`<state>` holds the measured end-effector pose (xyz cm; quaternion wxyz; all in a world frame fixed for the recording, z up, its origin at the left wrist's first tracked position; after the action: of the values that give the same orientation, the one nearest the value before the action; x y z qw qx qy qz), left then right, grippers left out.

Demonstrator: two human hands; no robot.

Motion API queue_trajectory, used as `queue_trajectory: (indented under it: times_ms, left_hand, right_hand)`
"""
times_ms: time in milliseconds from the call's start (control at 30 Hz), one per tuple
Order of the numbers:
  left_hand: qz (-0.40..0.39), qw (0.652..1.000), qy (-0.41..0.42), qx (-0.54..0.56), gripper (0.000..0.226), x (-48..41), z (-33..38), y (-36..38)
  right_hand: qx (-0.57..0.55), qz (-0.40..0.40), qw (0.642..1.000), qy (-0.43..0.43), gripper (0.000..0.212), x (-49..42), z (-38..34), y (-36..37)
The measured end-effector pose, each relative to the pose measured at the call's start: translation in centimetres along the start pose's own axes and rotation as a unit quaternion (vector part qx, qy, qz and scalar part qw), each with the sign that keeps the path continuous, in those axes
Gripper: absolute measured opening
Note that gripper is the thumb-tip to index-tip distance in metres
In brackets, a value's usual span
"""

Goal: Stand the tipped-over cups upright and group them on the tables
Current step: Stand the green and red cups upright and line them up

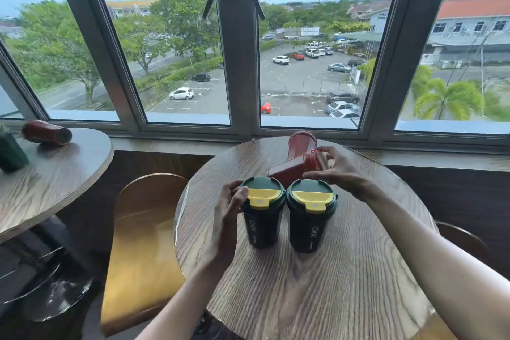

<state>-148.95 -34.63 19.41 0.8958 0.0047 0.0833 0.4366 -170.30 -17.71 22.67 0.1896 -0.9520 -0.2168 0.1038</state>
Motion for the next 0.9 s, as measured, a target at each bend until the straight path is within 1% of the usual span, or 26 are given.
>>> queue_trajectory:
  times_ms: [33,133,167,267,367,400,467,533,600,633,733,900]
  left_hand:
    - [0.001,1.000,-0.001,0.001,0.058,0.0,0.0,0.0]
    - [0.000,1.000,-0.004,0.007,0.056,0.1,0.1,0.1]
    - [0.002,1.000,-0.006,0.010,0.056,0.1,0.1,0.1]
    - [0.009,1.000,-0.011,0.016,0.060,0.2,0.1,0.1]
    - [0.017,1.000,-0.009,0.019,0.063,0.4,0.3,0.2]
    - [0.021,1.000,-0.008,0.018,0.064,0.4,0.4,0.2]
    - [0.023,1.000,-0.004,0.016,0.065,0.5,0.5,0.2]
    - [0.026,0.999,-0.002,0.019,0.064,0.6,0.5,0.2]
    - [0.028,1.000,-0.001,0.015,0.062,0.6,0.5,0.3]
    - [0.029,0.999,-0.001,0.013,0.061,0.6,0.5,0.4]
    - [0.038,0.999,-0.003,0.018,0.063,0.6,0.5,0.4]
    - [0.036,0.999,-0.005,0.020,0.065,0.6,0.3,0.4]
  right_hand:
    - [0.012,-0.019,1.000,-0.016,0.084,-0.4,-1.3,0.2]
    - [0.134,-0.065,0.986,-0.077,0.088,-2.2,-4.9,1.7]
    - [0.160,-0.086,0.980,-0.083,0.088,-2.8,-5.7,2.7]
    - [0.209,-0.144,0.962,-0.102,0.088,-3.3,-7.9,6.3]
    - [0.252,-0.166,0.944,-0.132,0.092,-3.2,-9.2,8.9]
    - [0.264,-0.170,0.940,-0.134,0.091,-3.0,-9.5,9.3]
    - [0.281,-0.175,0.935,-0.124,0.080,-3.1,-9.4,9.7]
    - [0.263,-0.193,0.941,-0.095,0.065,-3.1,-9.0,9.7]
    - [0.202,-0.211,0.955,-0.056,0.054,-3.1,-8.6,9.5]
    - [0.177,-0.210,0.961,-0.042,0.052,-3.0,-8.4,9.4]
    - [0.154,-0.195,0.968,-0.034,0.048,-2.9,-8.3,9.1]
    - [0.123,-0.222,0.967,-0.021,0.044,-2.4,-8.2,8.8]
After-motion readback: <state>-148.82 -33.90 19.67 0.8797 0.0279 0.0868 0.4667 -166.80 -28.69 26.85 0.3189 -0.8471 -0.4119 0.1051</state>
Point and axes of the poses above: each hand's wrist, its own x-axis away from the middle knuckle, its own y-axis out of the palm, z = x × y, the point moved 5 cm from there along -x, towards the middle knuckle, and after that the axes turned 14 degrees about z, right-handed, at the moved point
